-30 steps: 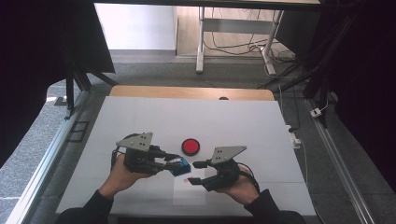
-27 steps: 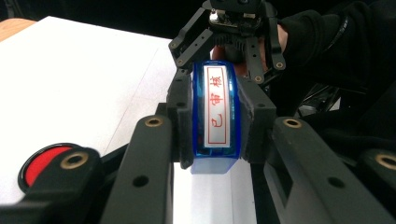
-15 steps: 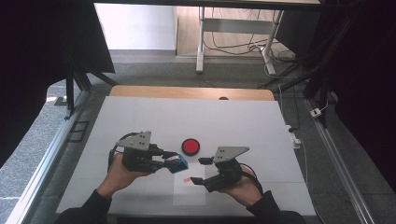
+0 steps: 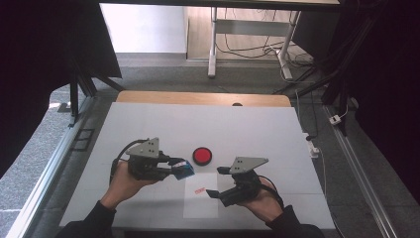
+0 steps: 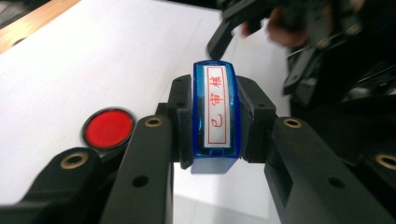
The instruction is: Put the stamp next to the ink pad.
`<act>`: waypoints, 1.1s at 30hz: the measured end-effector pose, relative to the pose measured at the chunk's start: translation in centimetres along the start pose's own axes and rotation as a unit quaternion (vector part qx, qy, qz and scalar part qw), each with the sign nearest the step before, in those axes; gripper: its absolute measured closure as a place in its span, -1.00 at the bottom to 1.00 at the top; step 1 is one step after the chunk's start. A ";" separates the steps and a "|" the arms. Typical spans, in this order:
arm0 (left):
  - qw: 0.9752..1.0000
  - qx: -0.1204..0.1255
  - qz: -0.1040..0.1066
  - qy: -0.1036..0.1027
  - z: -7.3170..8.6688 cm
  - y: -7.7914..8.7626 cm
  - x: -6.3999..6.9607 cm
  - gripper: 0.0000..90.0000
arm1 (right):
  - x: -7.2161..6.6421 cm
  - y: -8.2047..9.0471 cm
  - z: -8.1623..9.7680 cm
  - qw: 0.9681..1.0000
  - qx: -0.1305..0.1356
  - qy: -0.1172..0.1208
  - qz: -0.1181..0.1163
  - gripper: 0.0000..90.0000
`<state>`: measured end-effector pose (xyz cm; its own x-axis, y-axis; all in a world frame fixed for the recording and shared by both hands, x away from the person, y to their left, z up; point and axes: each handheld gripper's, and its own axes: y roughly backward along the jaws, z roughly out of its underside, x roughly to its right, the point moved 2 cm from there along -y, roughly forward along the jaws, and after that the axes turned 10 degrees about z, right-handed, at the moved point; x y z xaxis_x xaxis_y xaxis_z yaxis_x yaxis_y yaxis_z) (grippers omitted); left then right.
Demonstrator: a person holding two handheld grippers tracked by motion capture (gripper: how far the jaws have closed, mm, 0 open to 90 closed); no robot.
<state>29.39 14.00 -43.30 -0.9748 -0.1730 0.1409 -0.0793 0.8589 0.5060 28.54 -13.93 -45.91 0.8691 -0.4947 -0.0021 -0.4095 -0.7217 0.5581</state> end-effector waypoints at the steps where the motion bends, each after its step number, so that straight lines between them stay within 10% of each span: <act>1: 1.000 -0.006 -0.006 0.004 0.1 0.0 -0.1 0.56 | 0.1 0.1 0.1 1.000 0.000 -0.003 0.003 -0.61; 33: 0.991 -0.033 -0.092 0.088 3.0 2.2 -3.3 0.56 | 2.7 4.3 3.8 0.989 -0.033 -0.057 0.132 -1.00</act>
<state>31.85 17.90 -45.16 -0.8930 -0.4107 0.1843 -0.2332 0.7723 0.5910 28.07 -20.19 -46.62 0.6957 -0.7159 0.0595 -0.5956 -0.5285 0.6050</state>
